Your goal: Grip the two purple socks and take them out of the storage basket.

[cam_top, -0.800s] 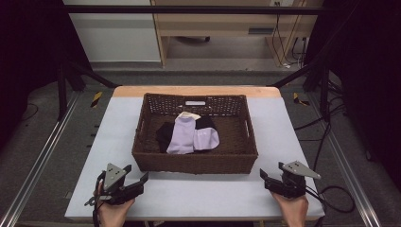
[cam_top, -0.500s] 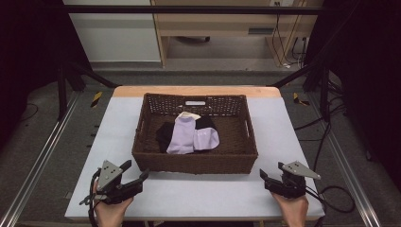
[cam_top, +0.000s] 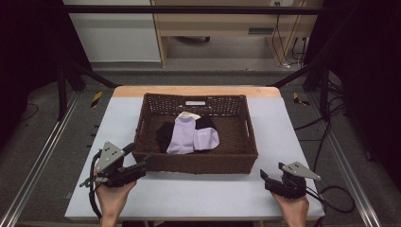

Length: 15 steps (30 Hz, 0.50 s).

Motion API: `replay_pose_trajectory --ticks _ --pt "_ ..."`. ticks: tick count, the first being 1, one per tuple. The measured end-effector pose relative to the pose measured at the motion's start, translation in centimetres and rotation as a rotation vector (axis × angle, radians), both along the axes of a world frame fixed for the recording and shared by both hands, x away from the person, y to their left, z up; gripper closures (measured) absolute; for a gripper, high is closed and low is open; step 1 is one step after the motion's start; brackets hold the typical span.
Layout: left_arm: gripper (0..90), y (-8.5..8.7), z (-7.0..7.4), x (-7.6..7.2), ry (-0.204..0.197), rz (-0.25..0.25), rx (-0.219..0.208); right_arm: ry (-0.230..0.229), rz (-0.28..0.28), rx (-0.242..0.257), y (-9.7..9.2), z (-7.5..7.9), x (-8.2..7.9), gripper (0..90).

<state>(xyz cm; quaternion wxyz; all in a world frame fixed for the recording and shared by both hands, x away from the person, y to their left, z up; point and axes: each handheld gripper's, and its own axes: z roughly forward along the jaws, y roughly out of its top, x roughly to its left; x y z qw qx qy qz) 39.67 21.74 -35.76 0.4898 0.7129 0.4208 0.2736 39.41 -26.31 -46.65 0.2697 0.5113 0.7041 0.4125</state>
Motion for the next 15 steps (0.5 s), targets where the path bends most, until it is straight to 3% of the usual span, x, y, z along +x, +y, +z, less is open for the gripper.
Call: replay_pose_trajectory --ticks 15 --pt "30.6 -2.2 2.4 3.2 -0.003 -0.035 0.031 0.005 0.005 -0.006 0.0 -0.1 0.1 24.6"
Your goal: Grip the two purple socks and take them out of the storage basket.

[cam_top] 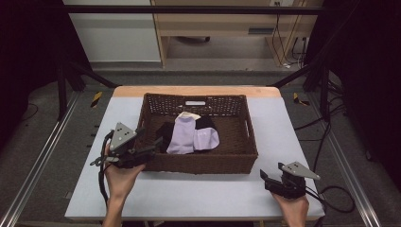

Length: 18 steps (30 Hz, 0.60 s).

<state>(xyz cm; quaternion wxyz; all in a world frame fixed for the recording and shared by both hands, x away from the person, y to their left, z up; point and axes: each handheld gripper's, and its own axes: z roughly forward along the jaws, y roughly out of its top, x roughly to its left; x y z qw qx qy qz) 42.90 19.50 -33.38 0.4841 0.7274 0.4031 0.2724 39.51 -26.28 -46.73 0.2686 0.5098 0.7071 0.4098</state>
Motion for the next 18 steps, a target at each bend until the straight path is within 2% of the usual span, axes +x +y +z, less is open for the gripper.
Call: replay_pose_trajectory --ticks 3,12,14,18 --pt "30.8 -0.4 0.3 0.7 0.000 -0.007 -0.011 0.001 0.000 0.002 0.0 0.0 0.0 24.9" --pt "30.2 -2.5 1.0 3.4 0.004 -0.020 0.024 0.002 0.003 -0.001 0.0 0.0 0.0 25.6" --pt "30.1 -2.9 1.0 3.8 -0.006 -0.006 0.038 0.002 0.004 -0.001 0.0 0.0 0.0 25.8" --pt "30.1 -3.5 0.9 5.1 0.005 -0.006 0.034 -0.001 0.003 -0.003 -0.1 0.0 0.0 26.2"
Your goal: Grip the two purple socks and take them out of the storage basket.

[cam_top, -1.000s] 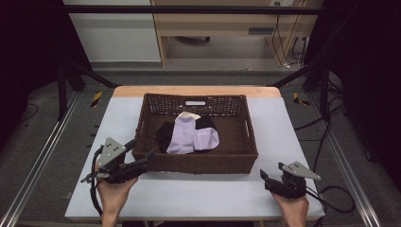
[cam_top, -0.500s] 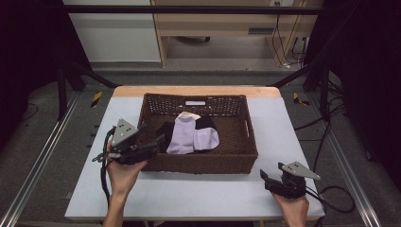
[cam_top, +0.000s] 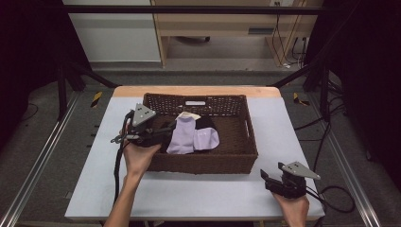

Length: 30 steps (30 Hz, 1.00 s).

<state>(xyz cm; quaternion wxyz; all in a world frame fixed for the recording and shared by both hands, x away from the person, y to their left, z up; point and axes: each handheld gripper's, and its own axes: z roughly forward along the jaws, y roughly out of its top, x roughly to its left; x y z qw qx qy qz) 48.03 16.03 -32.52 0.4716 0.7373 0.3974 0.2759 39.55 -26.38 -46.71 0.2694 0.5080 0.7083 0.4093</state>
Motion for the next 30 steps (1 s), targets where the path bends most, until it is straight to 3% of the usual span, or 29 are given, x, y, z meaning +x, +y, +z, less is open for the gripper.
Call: replay_pose_trajectory --ticks 10,17,20,24,28,30 --pt "29.9 -0.8 -0.4 3.5 0.017 0.011 0.005 0.001 0.002 0.002 0.0 0.0 0.1 26.9" --pt "31.1 -1.2 -1.1 6.3 0.031 0.025 0.034 -0.003 0.003 -0.004 -0.1 0.0 0.1 27.5" --pt "31.9 -1.5 -1.9 7.3 0.057 0.037 0.034 -0.004 0.004 -0.007 -0.1 0.0 0.1 27.8" --pt "32.3 -1.7 -3.2 8.5 0.113 0.055 0.069 -0.002 0.010 -0.011 -0.1 -0.1 0.1 29.0" --pt "34.1 -2.2 -4.0 9.1 0.132 0.050 0.122 0.006 0.014 -0.011 0.0 -0.1 0.2 29.6" --pt "35.6 -2.4 -4.2 9.4 0.147 0.045 0.118 0.009 0.014 -0.010 0.0 -0.1 0.2 29.6"
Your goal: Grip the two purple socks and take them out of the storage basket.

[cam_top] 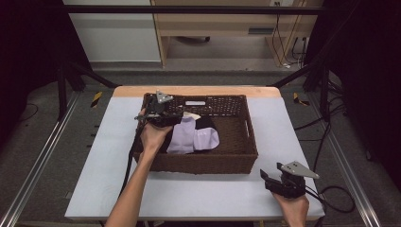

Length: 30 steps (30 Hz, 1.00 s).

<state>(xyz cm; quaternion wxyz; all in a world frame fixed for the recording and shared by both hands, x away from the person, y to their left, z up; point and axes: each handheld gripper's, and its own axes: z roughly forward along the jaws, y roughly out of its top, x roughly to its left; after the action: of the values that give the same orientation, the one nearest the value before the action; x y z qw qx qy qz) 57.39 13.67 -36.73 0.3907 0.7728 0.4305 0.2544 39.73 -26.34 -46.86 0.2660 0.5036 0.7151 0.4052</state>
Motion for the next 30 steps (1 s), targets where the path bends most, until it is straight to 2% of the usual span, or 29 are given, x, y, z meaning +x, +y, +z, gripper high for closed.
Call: replay_pose_trajectory --ticks 1,2,3,5,11,12,14,15,17,20,24,26,27,30 --pt "35.6 0.0 -0.3 0.3 0.016 -0.004 -0.023 -0.001 -0.001 0.000 0.0 0.0 0.0 29.7" --pt "35.8 0.0 -0.4 0.5 0.025 0.001 -0.027 -0.001 -0.001 0.000 0.0 0.0 0.0 29.6" --pt "35.6 0.0 -0.7 0.8 0.033 0.008 -0.018 -0.004 -0.002 -0.002 0.0 0.0 0.0 29.7" --pt "36.6 0.0 -0.9 1.3 0.065 0.001 -0.030 -0.004 -0.001 -0.003 -0.1 0.0 0.0 29.7" --pt "38.2 0.0 -1.9 2.4 0.112 -0.010 -0.022 -0.001 0.002 -0.008 -0.1 -0.1 0.1 29.9" --pt "37.6 -0.1 -2.1 2.5 0.132 -0.010 -0.008 -0.001 0.002 -0.007 -0.1 -0.1 0.1 29.9" --pt "35.8 -0.1 -2.4 2.6 0.137 -0.012 0.014 0.000 0.001 -0.009 -0.1 -0.1 0.1 30.0" --pt "34.6 -0.2 -2.5 2.6 0.137 -0.016 0.006 0.000 0.001 -0.009 -0.1 -0.1 0.1 30.0" --pt "34.6 -0.4 -2.7 2.7 0.139 -0.029 0.021 -0.001 0.002 -0.008 -0.1 -0.1 0.1 30.0" --pt "35.3 -0.5 -3.2 2.9 0.173 -0.049 0.022 -0.001 0.003 -0.012 -0.1 -0.2 0.1 30.3" --pt "35.2 -0.8 -4.2 3.2 0.222 -0.047 0.085 0.001 0.005 -0.011 -0.2 -0.2 0.1 30.5" --pt "37.0 -1.0 -4.6 3.3 0.244 -0.046 0.135 0.002 0.007 -0.012 -0.2 -0.2 0.1 30.6" --pt "37.8 -1.1 -4.6 3.2 0.242 -0.046 0.146 0.007 0.006 -0.006 -0.1 -0.2 0.1 30.6" --pt "38.6 -1.2 -4.8 3.3 0.269 -0.045 0.141 0.001 0.008 -0.013 -0.2 -0.2 0.1 30.9"
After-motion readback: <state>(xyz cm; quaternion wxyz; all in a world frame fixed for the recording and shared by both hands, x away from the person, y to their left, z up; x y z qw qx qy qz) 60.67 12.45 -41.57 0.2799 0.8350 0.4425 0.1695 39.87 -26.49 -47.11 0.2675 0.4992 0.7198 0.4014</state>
